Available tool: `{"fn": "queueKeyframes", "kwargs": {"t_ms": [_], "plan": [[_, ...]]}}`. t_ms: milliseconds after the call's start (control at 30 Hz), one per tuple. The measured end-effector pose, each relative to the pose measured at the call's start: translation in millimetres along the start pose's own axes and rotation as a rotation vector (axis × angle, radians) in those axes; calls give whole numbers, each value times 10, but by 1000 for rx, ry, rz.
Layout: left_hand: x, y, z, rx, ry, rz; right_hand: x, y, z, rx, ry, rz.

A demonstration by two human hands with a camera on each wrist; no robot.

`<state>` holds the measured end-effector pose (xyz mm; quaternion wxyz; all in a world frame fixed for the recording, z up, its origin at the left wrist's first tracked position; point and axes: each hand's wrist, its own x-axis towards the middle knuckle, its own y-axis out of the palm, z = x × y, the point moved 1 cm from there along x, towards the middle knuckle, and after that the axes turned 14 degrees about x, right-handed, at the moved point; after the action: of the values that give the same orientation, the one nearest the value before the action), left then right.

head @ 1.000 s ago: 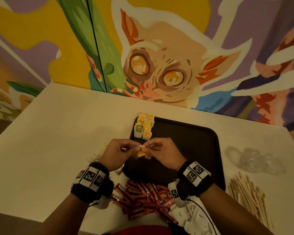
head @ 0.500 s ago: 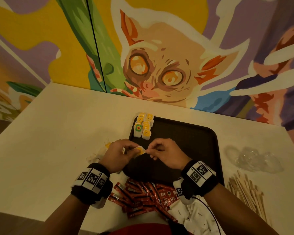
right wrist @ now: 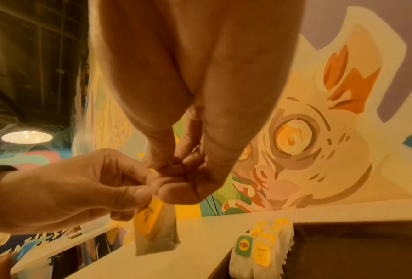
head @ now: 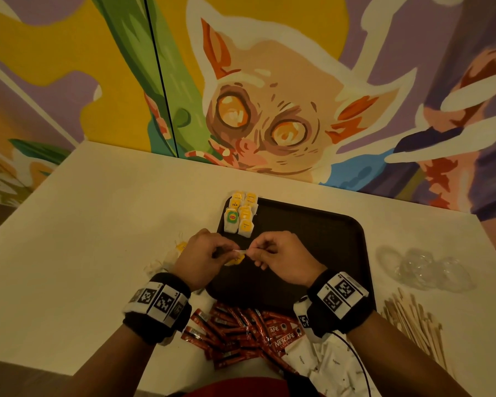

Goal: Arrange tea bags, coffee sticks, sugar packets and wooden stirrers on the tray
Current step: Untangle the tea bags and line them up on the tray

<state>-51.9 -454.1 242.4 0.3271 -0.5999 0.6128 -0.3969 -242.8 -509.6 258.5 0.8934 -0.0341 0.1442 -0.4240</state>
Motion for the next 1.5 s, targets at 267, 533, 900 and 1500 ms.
{"fn": "queueKeyframes", "kwargs": {"t_ms": [267, 533, 900, 1500], "plan": [[-6, 48, 8, 108, 159, 51, -4, -17, 176, -135, -54, 42], [-51, -38, -89, -162, 238, -133, 146, -14, 78, -10, -115, 6], [-66, -79, -100, -130, 80, -377, 170, 144, -161, 233, -45, 12], [58, 62, 49, 32, -28, -352, 207, 212, -133, 258, -86, -43]]}}
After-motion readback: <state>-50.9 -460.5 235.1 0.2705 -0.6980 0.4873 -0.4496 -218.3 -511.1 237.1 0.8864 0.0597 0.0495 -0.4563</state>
